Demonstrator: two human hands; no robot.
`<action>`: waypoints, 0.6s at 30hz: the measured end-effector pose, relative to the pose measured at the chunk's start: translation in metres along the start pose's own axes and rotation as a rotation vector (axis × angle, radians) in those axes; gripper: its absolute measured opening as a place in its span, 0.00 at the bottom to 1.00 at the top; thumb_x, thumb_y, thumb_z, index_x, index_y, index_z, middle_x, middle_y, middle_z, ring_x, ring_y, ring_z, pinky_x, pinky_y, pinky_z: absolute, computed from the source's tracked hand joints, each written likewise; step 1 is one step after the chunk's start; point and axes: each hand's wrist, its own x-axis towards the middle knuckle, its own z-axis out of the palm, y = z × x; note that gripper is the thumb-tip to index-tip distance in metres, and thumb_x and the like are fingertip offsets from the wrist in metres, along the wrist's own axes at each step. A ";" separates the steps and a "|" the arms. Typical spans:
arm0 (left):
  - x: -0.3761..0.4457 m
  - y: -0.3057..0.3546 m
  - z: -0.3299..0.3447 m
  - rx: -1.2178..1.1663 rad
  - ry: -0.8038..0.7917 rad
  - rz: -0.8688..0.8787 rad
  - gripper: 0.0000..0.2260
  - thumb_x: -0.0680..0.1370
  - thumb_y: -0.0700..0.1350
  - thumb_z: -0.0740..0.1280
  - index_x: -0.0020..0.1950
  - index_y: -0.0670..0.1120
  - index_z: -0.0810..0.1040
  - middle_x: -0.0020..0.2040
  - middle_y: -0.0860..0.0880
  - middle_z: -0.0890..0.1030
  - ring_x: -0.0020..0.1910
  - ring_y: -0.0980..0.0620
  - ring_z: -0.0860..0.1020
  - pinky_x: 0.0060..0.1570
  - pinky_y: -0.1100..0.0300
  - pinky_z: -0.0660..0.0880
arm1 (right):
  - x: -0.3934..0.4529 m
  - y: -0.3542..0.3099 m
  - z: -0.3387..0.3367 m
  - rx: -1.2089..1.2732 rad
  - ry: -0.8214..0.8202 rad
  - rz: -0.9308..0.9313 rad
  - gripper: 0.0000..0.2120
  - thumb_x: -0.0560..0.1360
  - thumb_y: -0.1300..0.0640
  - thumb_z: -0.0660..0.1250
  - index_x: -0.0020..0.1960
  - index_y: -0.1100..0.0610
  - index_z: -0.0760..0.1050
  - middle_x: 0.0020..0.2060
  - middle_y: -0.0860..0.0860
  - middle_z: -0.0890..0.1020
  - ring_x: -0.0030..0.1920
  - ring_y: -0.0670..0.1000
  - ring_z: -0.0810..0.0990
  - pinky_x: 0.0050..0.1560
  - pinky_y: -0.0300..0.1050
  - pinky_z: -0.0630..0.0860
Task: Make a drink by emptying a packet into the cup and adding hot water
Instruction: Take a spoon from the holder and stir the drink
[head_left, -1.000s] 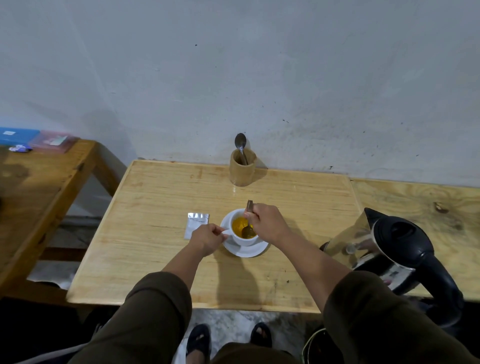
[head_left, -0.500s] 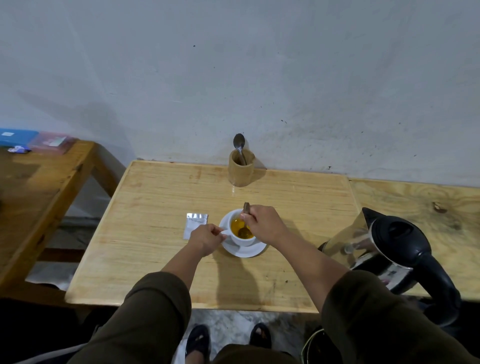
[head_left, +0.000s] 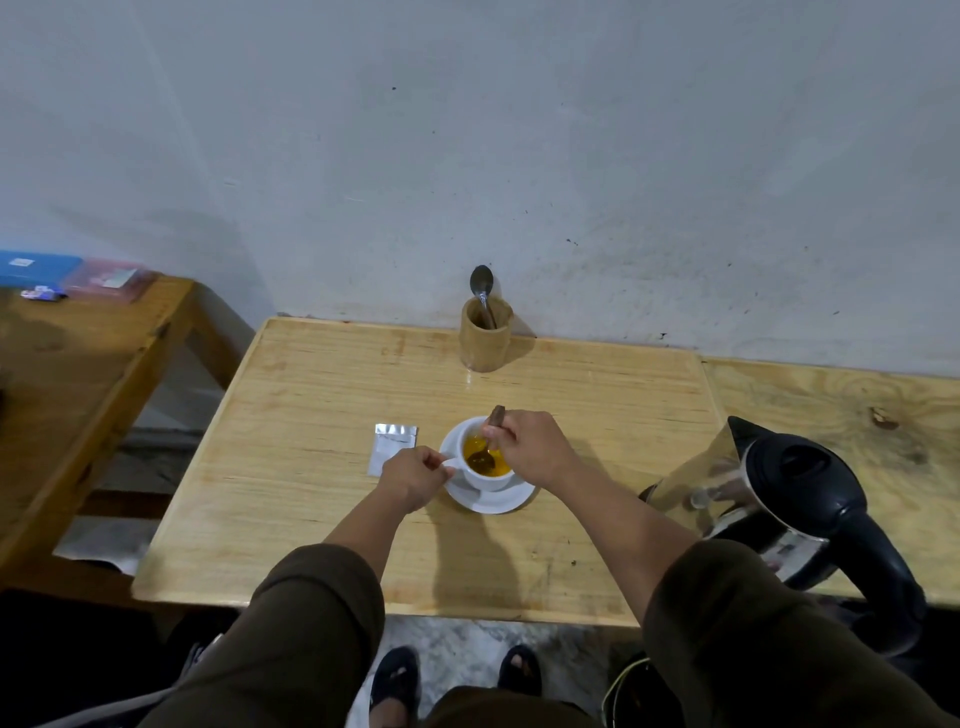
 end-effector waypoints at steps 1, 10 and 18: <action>0.000 0.000 0.000 -0.001 0.000 -0.001 0.17 0.78 0.49 0.65 0.65 0.43 0.76 0.62 0.43 0.80 0.61 0.44 0.76 0.59 0.53 0.74 | 0.000 0.001 0.000 -0.002 0.005 0.009 0.14 0.79 0.55 0.60 0.47 0.64 0.79 0.43 0.59 0.83 0.46 0.57 0.80 0.47 0.47 0.73; -0.002 0.002 0.000 0.027 0.003 0.007 0.18 0.78 0.50 0.64 0.66 0.43 0.75 0.62 0.43 0.79 0.61 0.44 0.76 0.57 0.54 0.75 | 0.003 0.000 -0.002 -0.073 0.071 -0.013 0.12 0.79 0.56 0.59 0.52 0.58 0.80 0.50 0.57 0.84 0.52 0.57 0.79 0.55 0.52 0.76; -0.001 0.002 0.000 0.023 0.001 0.008 0.18 0.78 0.50 0.64 0.66 0.43 0.75 0.63 0.43 0.79 0.62 0.44 0.76 0.60 0.55 0.74 | 0.003 0.001 -0.003 -0.015 0.043 0.038 0.13 0.79 0.54 0.60 0.47 0.63 0.77 0.41 0.57 0.79 0.42 0.53 0.75 0.42 0.44 0.67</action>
